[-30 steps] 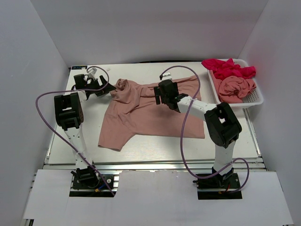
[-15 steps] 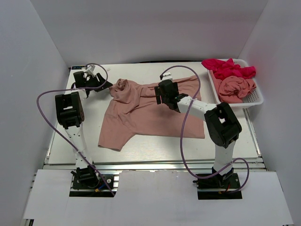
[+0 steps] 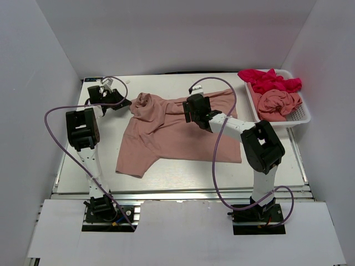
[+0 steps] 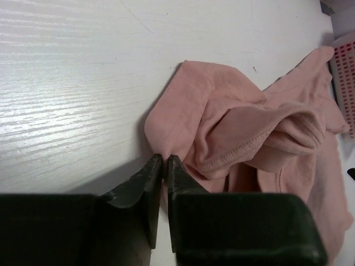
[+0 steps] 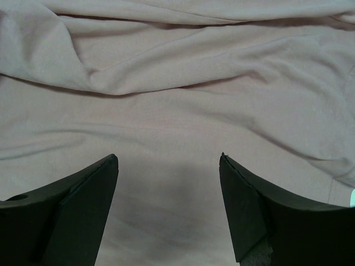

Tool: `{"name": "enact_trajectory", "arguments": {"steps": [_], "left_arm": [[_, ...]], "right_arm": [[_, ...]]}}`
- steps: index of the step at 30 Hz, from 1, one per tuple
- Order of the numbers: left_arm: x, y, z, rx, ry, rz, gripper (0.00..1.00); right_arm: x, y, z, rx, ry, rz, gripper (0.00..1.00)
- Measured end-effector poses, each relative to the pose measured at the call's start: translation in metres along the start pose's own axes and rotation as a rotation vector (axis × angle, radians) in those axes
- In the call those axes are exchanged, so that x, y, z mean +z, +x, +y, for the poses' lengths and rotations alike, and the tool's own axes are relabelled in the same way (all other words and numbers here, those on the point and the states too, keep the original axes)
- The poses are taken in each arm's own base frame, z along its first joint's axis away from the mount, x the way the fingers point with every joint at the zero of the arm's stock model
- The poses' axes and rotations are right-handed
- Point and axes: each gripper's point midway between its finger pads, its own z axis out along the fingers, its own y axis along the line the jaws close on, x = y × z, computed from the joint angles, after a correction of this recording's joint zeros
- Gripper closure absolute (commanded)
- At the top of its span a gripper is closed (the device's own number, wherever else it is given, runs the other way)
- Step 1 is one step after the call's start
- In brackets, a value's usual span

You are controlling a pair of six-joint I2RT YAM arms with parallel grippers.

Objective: Fold and stack the t-shirts
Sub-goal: Flatten out the tshirt

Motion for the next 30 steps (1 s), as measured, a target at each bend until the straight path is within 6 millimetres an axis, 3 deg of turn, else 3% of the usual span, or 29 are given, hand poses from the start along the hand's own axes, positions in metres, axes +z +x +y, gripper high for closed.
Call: {"name": "enact_trajectory", "arguments": {"steps": [2,10,14,18,21,27,30], "left_arm": [[0.0,0.0,0.0,0.001,-0.002,0.0,1.0],[0.003,0.001,0.011,0.02,-0.039,0.012,1.0],[0.006,-0.018,0.024,0.074,-0.098,-0.008,1.0],[0.001,-0.052,0.037,0.118,-0.159,-0.066,1.0],[-0.011,-0.088,0.047,0.163,-0.215,-0.133,1.0],[-0.026,-0.177,0.062,0.302,-0.311,-0.289,1.0],[-0.025,-0.199,0.067,0.345,-0.345,-0.348,1.0]], "right_arm": [[0.001,0.001,0.0,-0.004,0.0,0.003,0.23],[0.003,0.005,0.0,-0.014,0.001,0.01,0.24],[0.003,0.005,0.0,-0.014,0.001,0.01,0.24],[0.003,0.005,0.001,-0.015,0.0,0.011,0.26],[0.004,0.007,0.002,-0.016,-0.006,0.016,0.27],[0.004,0.008,0.005,-0.017,-0.017,0.018,0.28],[0.005,0.01,0.007,-0.019,-0.021,0.021,0.28]]}}
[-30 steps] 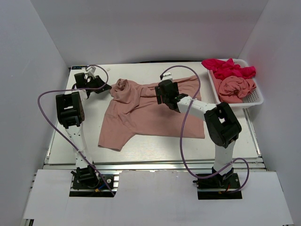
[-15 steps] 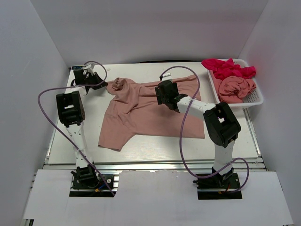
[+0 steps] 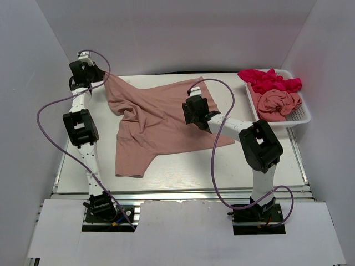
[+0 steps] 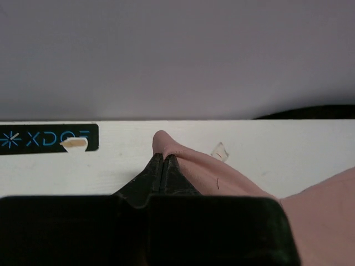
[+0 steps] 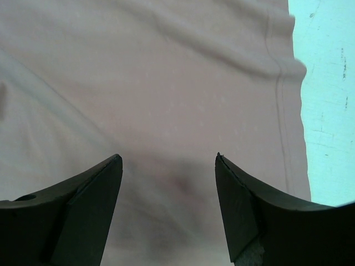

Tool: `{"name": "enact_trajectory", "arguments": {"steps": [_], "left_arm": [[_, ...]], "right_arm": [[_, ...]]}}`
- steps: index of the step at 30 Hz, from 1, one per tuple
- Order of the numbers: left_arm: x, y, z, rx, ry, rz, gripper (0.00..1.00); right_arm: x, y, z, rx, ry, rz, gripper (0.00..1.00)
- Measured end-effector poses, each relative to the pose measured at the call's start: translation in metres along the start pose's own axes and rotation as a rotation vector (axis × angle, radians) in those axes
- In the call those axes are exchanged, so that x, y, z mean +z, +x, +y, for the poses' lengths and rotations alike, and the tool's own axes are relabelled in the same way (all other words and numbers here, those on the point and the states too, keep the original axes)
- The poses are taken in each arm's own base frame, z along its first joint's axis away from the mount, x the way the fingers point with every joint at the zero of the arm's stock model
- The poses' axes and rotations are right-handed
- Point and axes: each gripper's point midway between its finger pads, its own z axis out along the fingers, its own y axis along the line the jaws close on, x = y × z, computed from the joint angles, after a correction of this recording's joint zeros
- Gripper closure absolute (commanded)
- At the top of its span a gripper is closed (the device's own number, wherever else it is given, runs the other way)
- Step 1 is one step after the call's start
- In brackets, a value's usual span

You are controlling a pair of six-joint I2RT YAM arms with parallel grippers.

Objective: Fold and stack the t-shirts
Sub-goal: Flatten out the tshirt

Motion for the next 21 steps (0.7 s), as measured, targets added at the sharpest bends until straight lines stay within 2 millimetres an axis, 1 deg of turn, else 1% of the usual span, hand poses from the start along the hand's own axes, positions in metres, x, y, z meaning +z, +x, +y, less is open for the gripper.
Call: {"name": "enact_trajectory", "arguments": {"steps": [2,3,4,5,6,7,8,10,12,14,15,16,17,18,19,20,21], "left_arm": [[0.008,-0.002,0.003,0.026,-0.024,-0.024,1.0],[0.012,0.001,0.003,0.038,-0.034,-0.027,1.0],[0.017,0.007,0.001,0.051,-0.045,-0.024,0.98],[0.02,0.01,0.0,0.061,-0.054,-0.022,0.88],[0.026,0.02,-0.007,0.068,-0.053,-0.009,0.74],[0.03,0.025,-0.013,0.079,-0.049,-0.004,0.41],[0.034,0.03,-0.02,0.083,-0.042,0.004,0.23],[0.038,0.037,-0.034,0.081,-0.024,0.019,0.02],[0.038,0.045,-0.047,0.082,-0.007,0.042,0.02],[0.025,0.064,-0.054,0.07,-0.003,0.11,0.02],[0.014,0.072,-0.057,0.066,-0.003,0.142,0.02],[-0.002,0.081,-0.059,0.059,-0.005,0.184,0.02],[-0.02,0.087,-0.062,0.049,-0.007,0.219,0.02],[-0.041,0.087,-0.066,0.049,-0.009,0.242,0.02],[-0.058,0.083,-0.069,0.051,-0.007,0.251,0.02],[-0.078,0.074,-0.076,0.062,0.0,0.25,0.02],[-0.096,0.06,-0.083,0.072,0.008,0.235,0.02]], "right_arm": [[0.0,0.002,0.002,-0.003,-0.002,0.004,0.27],[0.001,0.003,0.002,-0.005,0.0,0.006,0.24],[0.001,0.004,0.002,-0.007,0.004,0.006,0.22],[0.001,0.005,0.002,-0.007,0.011,0.007,0.2],[0.001,0.005,0.001,-0.008,0.02,0.007,0.15],[0.002,0.006,-0.001,-0.007,0.033,0.007,0.14],[0.002,0.007,-0.003,-0.011,0.044,0.007,0.13],[0.005,0.011,-0.006,-0.016,0.07,0.015,0.12],[0.012,0.02,-0.01,-0.015,0.097,0.032,0.12],[0.019,0.033,-0.014,-0.009,0.122,0.07,0.12],[0.023,0.039,-0.018,-0.001,0.135,0.093,0.12],[0.028,0.044,-0.022,0.023,0.148,0.111,0.12],[0.03,0.043,-0.027,0.042,0.159,0.114,0.12],[0.031,0.044,-0.035,0.068,0.174,0.122,0.12],[0.033,0.045,-0.046,0.1,0.192,0.128,0.12],[0.033,0.047,-0.057,0.13,0.214,0.136,0.13],[0.033,0.051,-0.069,0.155,0.234,0.145,0.13]]}}
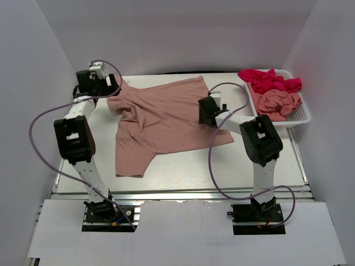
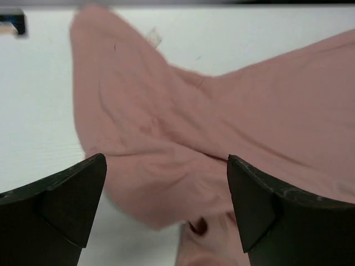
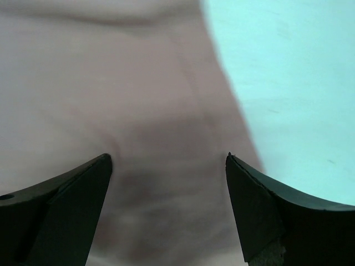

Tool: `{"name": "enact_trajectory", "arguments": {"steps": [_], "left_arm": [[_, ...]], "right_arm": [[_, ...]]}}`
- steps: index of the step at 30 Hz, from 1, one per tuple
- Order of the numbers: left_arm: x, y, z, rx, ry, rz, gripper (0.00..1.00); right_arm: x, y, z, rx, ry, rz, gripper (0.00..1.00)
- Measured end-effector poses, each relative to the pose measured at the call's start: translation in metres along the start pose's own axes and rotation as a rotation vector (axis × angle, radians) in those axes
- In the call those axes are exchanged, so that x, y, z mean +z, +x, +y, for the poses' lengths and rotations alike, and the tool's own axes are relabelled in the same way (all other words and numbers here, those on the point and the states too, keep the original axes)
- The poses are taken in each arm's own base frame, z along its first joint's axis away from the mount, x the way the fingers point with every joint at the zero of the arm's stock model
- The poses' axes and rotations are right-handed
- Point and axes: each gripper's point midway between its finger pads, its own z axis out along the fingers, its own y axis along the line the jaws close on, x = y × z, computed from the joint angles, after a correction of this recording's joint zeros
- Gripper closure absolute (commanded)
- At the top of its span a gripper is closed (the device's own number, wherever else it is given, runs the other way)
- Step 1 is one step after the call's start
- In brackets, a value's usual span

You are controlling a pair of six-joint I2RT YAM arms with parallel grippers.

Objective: Fold and stack the t-shirts
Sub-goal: Flatten out the tshirt

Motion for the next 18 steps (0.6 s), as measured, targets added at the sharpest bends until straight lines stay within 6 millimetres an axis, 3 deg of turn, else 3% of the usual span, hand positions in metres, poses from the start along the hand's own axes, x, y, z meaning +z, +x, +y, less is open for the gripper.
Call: {"name": "enact_trajectory", "arguments": {"steps": [4,7,10,15,18], "left_arm": [[-0.07,-0.044,-0.03,0.045,0.036,-0.116,0.02],[-0.102,-0.047,-0.054,0.056,0.087,-0.154,0.02],[-0.112,-0.018,-0.072,0.023,0.145,-0.11,0.02],[-0.108,0.058,-0.09,-0.055,0.193,0.082,0.02],[-0.11,0.078,-0.1,-0.05,0.213,0.148,0.02]], "right_arm": [[-0.01,0.016,-0.051,0.091,0.096,0.041,0.13],[-0.03,0.024,-0.067,0.113,0.128,0.043,0.13],[-0.048,0.028,-0.074,0.135,0.137,0.032,0.13],[-0.069,0.035,-0.084,0.165,0.133,0.021,0.13],[-0.074,0.037,-0.088,0.179,0.135,0.016,0.13]]}}
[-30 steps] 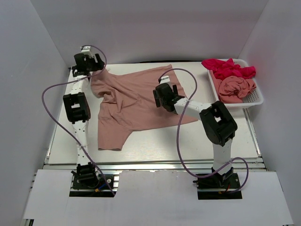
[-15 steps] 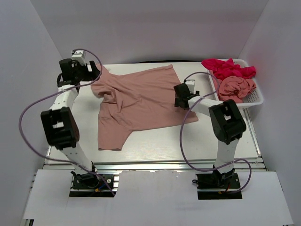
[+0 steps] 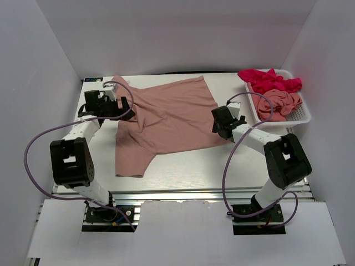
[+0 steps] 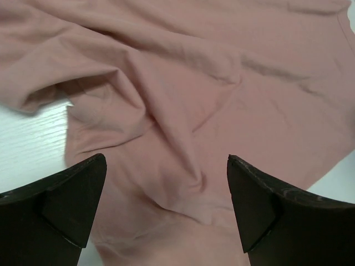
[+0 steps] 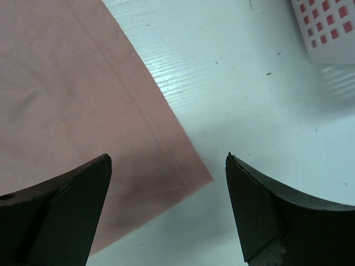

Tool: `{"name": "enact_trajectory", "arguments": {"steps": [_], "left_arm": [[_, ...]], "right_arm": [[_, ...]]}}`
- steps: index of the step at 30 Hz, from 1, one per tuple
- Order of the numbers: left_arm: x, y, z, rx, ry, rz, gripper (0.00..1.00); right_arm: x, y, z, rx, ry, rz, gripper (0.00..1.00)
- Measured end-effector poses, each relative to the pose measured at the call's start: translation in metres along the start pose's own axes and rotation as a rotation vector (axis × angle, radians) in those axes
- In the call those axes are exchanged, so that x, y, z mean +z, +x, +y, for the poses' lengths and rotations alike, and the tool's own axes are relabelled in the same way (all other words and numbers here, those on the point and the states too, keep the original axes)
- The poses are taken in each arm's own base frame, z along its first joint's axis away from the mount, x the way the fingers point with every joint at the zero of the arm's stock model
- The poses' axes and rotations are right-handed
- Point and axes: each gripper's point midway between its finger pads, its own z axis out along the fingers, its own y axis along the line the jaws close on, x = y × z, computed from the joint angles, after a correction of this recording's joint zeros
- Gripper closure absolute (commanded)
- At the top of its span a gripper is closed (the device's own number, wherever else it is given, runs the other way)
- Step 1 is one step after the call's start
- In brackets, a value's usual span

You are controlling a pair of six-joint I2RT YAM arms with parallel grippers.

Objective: Fold and stack the t-shirts
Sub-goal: Flatten out the tshirt

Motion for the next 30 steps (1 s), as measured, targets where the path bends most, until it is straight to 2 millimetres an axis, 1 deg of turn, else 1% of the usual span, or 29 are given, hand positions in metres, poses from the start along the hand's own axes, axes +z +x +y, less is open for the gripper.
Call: {"name": "enact_trajectory", "arguments": {"steps": [4,7,10,12,15,18,21,24,25,26,27,28,29,30], "left_arm": [[0.003,0.007,-0.01,0.017,0.025,0.028,0.02],[0.01,0.009,-0.015,0.03,0.037,0.049,0.02],[0.02,0.004,-0.018,0.051,0.045,0.061,0.02],[0.029,-0.003,-0.021,0.064,0.055,0.064,0.02],[0.044,-0.013,-0.023,0.08,0.07,0.062,0.02],[0.051,-0.012,-0.021,0.08,0.071,0.068,0.02],[0.054,-0.012,-0.023,0.083,0.072,0.073,0.02],[0.057,-0.02,-0.028,0.098,0.077,0.062,0.02],[0.057,-0.025,-0.029,0.104,0.078,0.054,0.02],[0.058,-0.03,-0.03,0.111,0.078,0.045,0.02],[0.059,-0.033,-0.031,0.116,0.08,0.04,0.02],[0.059,-0.035,-0.032,0.119,0.081,0.036,0.02],[0.059,-0.036,-0.032,0.12,0.081,0.034,0.02],[0.059,-0.037,-0.032,0.122,0.081,0.032,0.02]], "right_arm": [[0.002,0.008,-0.005,0.02,0.007,0.019,0.15],[0.004,0.016,-0.009,0.038,0.011,0.04,0.16],[0.006,0.02,-0.01,0.068,0.014,0.052,0.18],[0.007,0.022,-0.01,0.098,0.015,0.058,0.18],[0.008,0.034,-0.011,0.131,0.013,0.085,0.21],[0.009,0.05,-0.012,0.149,0.016,0.121,0.24],[0.011,0.054,-0.01,0.177,0.02,0.133,0.27],[0.012,0.055,-0.009,0.212,0.02,0.131,0.37],[0.013,0.055,-0.01,0.22,0.023,0.126,0.49],[0.014,0.054,-0.01,0.231,0.027,0.119,0.57],[0.014,0.054,-0.01,0.239,0.029,0.114,0.75],[0.014,0.053,-0.011,0.243,0.034,0.11,0.85],[0.015,0.053,-0.01,0.26,0.033,0.106,0.98],[0.016,0.052,-0.01,0.272,0.033,0.101,1.0]]}}
